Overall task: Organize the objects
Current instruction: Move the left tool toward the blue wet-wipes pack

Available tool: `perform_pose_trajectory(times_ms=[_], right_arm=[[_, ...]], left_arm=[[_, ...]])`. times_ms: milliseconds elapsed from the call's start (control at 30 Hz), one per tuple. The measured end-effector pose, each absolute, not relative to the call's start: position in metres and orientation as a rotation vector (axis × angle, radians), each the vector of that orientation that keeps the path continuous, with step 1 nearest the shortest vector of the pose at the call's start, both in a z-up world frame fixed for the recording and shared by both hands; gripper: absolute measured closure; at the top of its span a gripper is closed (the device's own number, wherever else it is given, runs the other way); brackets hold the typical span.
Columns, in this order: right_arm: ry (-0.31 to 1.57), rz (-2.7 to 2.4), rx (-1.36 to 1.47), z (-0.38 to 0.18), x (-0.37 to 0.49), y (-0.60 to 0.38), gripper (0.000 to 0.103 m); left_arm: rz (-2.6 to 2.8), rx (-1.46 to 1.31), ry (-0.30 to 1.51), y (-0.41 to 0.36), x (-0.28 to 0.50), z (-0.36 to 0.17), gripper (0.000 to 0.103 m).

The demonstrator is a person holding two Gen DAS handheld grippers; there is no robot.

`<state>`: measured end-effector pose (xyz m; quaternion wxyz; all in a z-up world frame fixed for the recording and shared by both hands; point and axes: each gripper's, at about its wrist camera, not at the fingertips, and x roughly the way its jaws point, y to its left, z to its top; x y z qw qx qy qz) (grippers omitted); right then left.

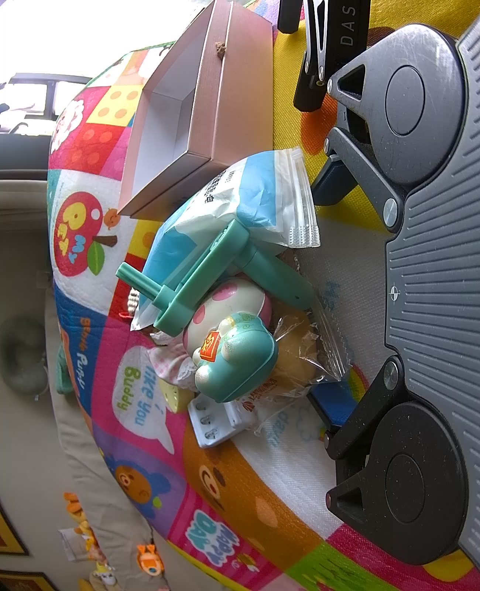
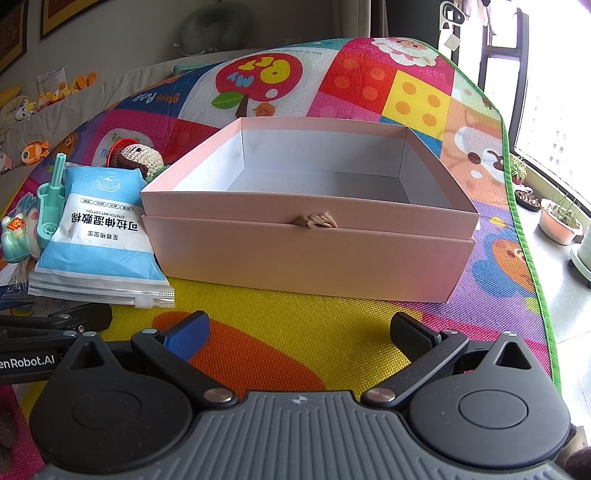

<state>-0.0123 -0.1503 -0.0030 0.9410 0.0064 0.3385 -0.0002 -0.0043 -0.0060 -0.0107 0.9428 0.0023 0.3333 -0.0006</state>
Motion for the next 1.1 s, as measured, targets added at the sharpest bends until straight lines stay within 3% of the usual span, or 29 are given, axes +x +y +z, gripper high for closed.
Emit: perform_pose_trajectory(times_ms=[1100], right_arm=[[0.69,0.001,0.015,-0.003,-0.013,-0.151,0.0]], left_arm=[[-0.016,0.005,0.684,-0.007,-0.015,-0.016,0.0]])
